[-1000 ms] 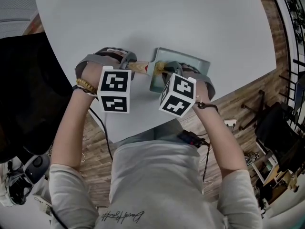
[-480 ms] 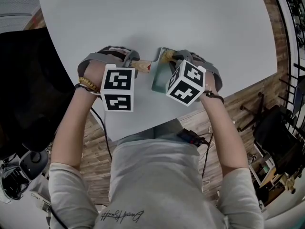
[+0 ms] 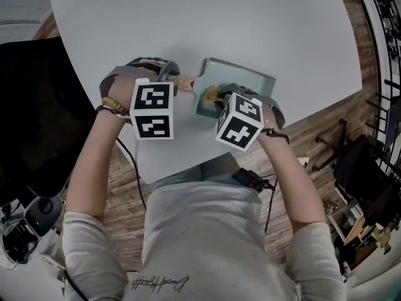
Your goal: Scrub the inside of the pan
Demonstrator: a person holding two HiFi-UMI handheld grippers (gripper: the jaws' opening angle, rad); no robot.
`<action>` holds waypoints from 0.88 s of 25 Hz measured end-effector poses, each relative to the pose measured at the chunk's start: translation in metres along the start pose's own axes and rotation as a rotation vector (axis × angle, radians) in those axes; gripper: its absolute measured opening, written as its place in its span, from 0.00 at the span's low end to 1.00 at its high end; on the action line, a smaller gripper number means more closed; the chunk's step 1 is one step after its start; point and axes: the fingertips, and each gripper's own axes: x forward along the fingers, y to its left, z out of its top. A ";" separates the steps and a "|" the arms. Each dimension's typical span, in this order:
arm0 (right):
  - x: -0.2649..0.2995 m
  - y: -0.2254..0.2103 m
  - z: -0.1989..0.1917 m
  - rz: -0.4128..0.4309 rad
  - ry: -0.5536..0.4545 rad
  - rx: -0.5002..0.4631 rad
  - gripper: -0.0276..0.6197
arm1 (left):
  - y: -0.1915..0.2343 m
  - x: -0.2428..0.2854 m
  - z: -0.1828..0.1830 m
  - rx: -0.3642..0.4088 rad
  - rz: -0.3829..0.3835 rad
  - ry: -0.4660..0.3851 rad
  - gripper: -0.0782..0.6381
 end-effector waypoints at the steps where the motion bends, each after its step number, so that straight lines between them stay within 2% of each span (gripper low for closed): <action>1: 0.001 0.004 -0.001 0.010 0.005 -0.005 0.15 | 0.000 0.000 0.000 -0.001 -0.001 0.000 0.33; 13: 0.003 0.025 -0.005 0.071 0.035 -0.040 0.14 | 0.001 0.000 -0.003 0.010 -0.005 0.020 0.33; 16: 0.002 0.015 -0.006 0.008 0.030 -0.055 0.15 | -0.001 0.001 -0.004 0.024 -0.014 0.026 0.33; 22: -0.007 -0.041 -0.009 -0.153 0.018 -0.028 0.15 | -0.003 0.000 -0.004 0.052 -0.021 0.053 0.32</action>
